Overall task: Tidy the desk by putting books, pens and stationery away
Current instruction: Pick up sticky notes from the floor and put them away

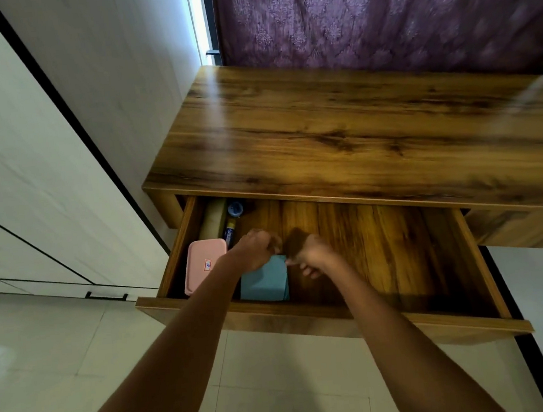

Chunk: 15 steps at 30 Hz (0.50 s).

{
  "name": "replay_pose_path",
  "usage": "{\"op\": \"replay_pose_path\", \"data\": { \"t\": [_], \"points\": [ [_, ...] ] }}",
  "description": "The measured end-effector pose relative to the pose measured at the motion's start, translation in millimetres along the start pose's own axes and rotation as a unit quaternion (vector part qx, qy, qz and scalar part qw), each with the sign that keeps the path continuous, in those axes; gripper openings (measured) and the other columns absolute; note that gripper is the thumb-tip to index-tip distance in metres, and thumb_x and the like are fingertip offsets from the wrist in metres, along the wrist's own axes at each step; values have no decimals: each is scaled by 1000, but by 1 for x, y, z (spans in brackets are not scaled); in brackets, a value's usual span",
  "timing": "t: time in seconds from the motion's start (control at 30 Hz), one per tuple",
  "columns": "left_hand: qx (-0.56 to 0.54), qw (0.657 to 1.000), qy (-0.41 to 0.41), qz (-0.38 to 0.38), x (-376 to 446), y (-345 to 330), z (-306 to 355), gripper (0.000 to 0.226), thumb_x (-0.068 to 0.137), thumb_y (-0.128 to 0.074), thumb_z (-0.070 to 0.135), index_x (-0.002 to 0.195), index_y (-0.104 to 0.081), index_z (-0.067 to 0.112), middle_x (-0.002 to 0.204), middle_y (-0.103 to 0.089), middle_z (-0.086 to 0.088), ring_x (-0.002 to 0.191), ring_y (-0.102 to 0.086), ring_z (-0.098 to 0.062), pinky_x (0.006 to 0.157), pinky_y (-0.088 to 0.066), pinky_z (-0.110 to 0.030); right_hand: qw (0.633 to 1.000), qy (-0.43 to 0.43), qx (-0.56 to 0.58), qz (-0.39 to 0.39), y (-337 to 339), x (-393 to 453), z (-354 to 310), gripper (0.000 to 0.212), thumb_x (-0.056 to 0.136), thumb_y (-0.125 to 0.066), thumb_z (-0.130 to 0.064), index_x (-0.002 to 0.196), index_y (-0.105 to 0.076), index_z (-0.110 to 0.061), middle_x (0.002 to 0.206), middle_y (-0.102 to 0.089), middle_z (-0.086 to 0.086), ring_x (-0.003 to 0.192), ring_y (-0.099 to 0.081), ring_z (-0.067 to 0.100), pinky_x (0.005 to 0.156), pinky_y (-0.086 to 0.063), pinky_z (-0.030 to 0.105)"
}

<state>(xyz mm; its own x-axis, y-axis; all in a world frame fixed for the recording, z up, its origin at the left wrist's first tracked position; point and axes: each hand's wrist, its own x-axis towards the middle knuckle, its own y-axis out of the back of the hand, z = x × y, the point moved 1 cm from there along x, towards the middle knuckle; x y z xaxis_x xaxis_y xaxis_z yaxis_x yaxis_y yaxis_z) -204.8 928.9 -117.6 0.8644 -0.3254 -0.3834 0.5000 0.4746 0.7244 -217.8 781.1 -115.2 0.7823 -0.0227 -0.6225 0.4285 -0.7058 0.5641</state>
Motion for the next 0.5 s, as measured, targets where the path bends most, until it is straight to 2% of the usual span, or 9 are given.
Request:
{"op": "replay_pose_path", "data": {
  "t": [0.03, 0.07, 0.13, 0.2, 0.27, 0.33, 0.43, 0.5],
  "points": [
    [-25, 1000, -12, -14, -1, 4, 6, 11, 89, -60, 12, 94, -63, 21, 110, -62, -4, 112, -57, -22, 99, -47, -40, 999, 18, -47, -21, 17, -9, -4, 16, 86, -65, -16, 100, -61, -7, 85, -64, 4, 79, -62, 17, 69, -50, 28],
    [-35, 997, -13, -64, -3, 8, 14, 8, 87, -63, 15, 95, -64, 19, 109, -65, -5, 111, -59, -22, 98, -47, -39, 993, 25, -100, -60, 33, -18, -7, 19, 85, -66, -15, 102, -63, -7, 92, -68, 4, 85, -64, 17, 78, -51, 31],
    [12, 970, 20, -241, -9, 15, 35, 32, 84, -68, 25, 114, -62, 14, 122, -62, -7, 116, -55, -21, 96, -45, -36, 963, 9, -221, -155, 52, -38, -13, 41, 76, -76, -23, 112, -63, -10, 112, -67, 6, 103, -62, 18, 91, -50, 35],
    [112, 921, 57, -370, -16, 14, 53, 57, 79, -72, 35, 131, -52, 19, 136, -51, -5, 127, -46, -23, 98, -42, -37, 906, -33, -362, -217, 51, -53, -10, 75, 64, -84, -34, 129, -52, -17, 135, -53, 6, 123, -50, 25, 100, -45, 43],
    [196, 894, 49, -399, -20, 5, 65, 71, 76, -75, 37, 138, -44, 20, 144, -42, -5, 133, -40, -27, 103, -40, -39, 869, -46, -444, -213, 38, -63, -1, 87, 65, -83, -35, 140, -40, -20, 147, -36, 7, 133, -38, 32, 104, -40, 46],
    [231, 889, 36, -393, -20, -7, 73, 71, 75, -78, 31, 136, -45, 19, 144, -42, -6, 132, -40, -29, 104, -40, -40, 874, -13, -452, -178, 26, -71, 7, 92, 67, -82, -30, 144, -33, -19, 152, -27, 9, 138, -29, 33, 105, -38, 46],
    [221, 896, 13, -385, -16, -14, 76, 58, 74, -78, 18, 127, -54, 14, 130, -53, -9, 117, -50, -25, 93, -45, -35, 892, 53, -423, -146, 26, -81, 10, 82, 68, -80, -24, 138, -39, -15, 144, -38, 9, 135, -33, 28, 102, -38, 42],
    [215, 897, 8, -385, -14, -11, 77, 54, 73, -79, 15, 122, -57, 13, 116, -57, -8, 103, -54, -21, 85, -46, -32, 902, 68, -408, -122, 31, -82, 12, 83, 67, -80, -25, 138, -38, -15, 144, -38, 7, 136, -31, 28, 103, -36, 41]
  ]
}}
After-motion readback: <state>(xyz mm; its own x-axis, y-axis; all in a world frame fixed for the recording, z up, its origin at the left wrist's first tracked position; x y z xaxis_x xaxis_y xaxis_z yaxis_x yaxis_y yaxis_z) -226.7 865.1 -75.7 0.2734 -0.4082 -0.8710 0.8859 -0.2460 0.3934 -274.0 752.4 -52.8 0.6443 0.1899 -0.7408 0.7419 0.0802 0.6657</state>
